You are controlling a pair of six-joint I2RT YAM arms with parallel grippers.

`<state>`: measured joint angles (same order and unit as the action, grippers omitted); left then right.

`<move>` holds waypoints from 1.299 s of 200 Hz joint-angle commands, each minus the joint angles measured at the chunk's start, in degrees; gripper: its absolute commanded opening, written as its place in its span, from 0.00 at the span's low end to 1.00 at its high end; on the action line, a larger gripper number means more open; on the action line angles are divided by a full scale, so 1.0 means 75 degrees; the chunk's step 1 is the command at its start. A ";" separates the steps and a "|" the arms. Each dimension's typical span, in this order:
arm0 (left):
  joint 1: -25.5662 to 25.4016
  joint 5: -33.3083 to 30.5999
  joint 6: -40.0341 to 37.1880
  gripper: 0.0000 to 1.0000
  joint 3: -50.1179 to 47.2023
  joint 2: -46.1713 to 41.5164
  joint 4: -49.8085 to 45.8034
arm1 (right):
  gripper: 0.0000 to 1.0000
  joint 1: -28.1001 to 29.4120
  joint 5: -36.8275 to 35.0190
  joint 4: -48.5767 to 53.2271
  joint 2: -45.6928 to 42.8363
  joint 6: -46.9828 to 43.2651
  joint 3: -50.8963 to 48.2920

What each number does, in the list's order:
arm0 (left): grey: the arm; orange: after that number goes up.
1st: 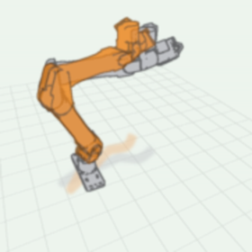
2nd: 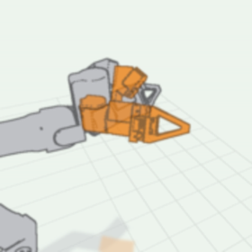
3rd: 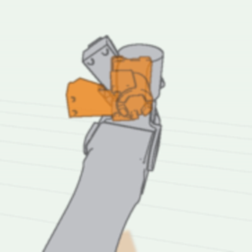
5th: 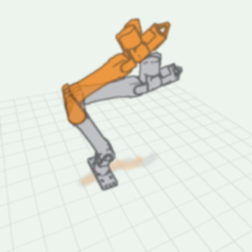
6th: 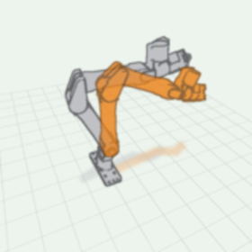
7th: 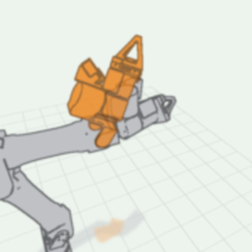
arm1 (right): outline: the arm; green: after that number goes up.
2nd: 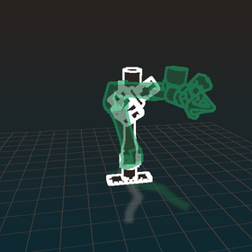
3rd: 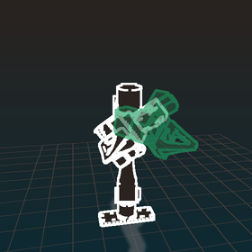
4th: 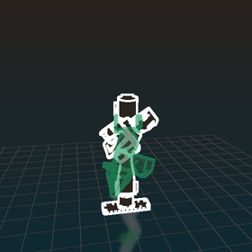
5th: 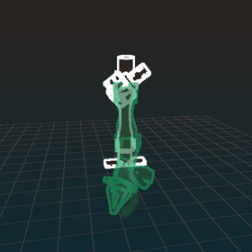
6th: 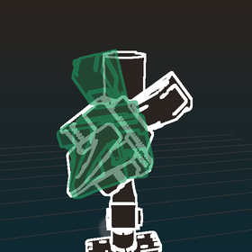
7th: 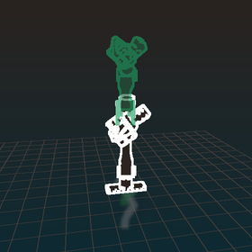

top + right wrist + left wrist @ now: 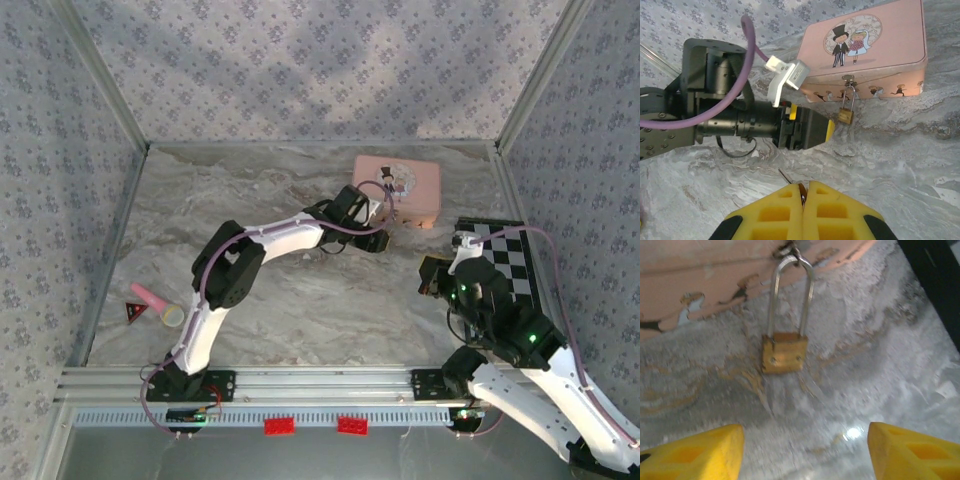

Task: Unlock a padlock with a key

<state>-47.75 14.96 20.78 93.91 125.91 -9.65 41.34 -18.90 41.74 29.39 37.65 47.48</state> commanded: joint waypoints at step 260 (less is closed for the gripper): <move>-0.0101 -0.0407 0.0369 0.49 0.1813 0.1844 0.0959 | 0.00 0.0002 0.0454 -0.0386 -0.0299 -0.0157 -0.0446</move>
<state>-48.01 11.29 22.79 105.51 137.91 -4.29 41.32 -16.67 40.07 27.88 37.43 44.75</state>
